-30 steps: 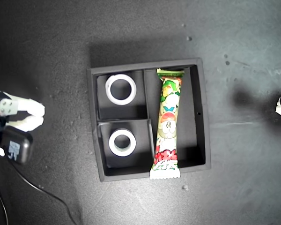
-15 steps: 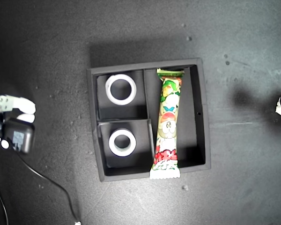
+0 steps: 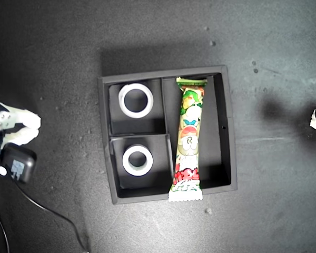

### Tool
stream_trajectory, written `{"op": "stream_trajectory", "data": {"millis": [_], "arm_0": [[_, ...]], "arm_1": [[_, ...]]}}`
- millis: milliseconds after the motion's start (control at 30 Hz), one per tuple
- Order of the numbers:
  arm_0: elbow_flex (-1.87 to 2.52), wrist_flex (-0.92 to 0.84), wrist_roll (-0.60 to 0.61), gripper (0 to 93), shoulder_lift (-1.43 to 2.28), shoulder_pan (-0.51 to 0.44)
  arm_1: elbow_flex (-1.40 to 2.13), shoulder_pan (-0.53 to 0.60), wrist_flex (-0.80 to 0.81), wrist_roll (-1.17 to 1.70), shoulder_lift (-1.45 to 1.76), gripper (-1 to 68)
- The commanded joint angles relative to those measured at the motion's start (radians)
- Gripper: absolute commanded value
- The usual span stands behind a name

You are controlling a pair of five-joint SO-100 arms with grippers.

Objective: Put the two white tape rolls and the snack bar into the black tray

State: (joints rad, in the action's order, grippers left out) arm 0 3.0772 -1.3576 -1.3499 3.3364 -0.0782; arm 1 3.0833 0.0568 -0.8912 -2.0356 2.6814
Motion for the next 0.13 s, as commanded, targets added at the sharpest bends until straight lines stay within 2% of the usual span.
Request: {"op": "stream_trajectory", "data": {"millis": [0,100], "arm_0": [[0.061,-0.037,0.008,0.2,0.051,0.011],[0.061,-0.037,0.008,0.2,0.051,0.011]], "arm_1": [[0.031,-0.005,-0.017,0.0,-0.009,0.2],[0.031,-0.005,-0.017,0.0,-0.009,0.2]]}}
